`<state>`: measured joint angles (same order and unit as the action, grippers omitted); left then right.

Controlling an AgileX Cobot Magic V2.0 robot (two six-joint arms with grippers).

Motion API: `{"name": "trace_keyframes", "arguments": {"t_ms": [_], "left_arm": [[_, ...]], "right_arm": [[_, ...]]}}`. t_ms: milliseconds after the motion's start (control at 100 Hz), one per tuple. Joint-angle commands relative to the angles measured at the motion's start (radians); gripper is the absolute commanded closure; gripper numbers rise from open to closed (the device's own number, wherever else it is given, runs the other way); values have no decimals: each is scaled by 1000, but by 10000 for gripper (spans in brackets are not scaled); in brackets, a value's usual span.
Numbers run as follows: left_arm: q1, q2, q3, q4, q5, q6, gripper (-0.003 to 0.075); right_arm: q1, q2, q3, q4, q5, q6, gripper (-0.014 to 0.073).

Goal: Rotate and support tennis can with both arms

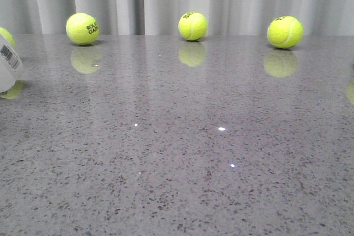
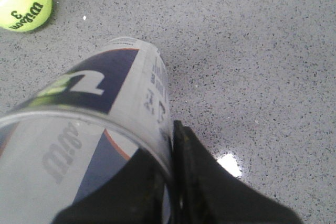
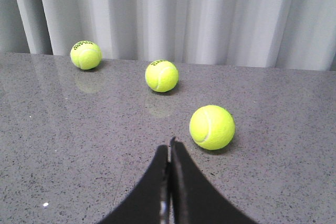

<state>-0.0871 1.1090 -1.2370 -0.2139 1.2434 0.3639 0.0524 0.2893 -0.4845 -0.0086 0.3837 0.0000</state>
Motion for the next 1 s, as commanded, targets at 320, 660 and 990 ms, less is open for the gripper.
{"name": "trace_keyframes", "arguments": {"t_ms": [320,660,990], "left_arm": [[-1,41,-37,-39,-11,-15,254],[-1,241,-258,-36,31,-4,248],[-1,295,-365,-36,31,-4,248]], "right_arm": [[-4,4,-26,0,-88,0,662],[-4,4,-26,0,-88,0,662],[-4,4,-26,0,-88,0,662]]}}
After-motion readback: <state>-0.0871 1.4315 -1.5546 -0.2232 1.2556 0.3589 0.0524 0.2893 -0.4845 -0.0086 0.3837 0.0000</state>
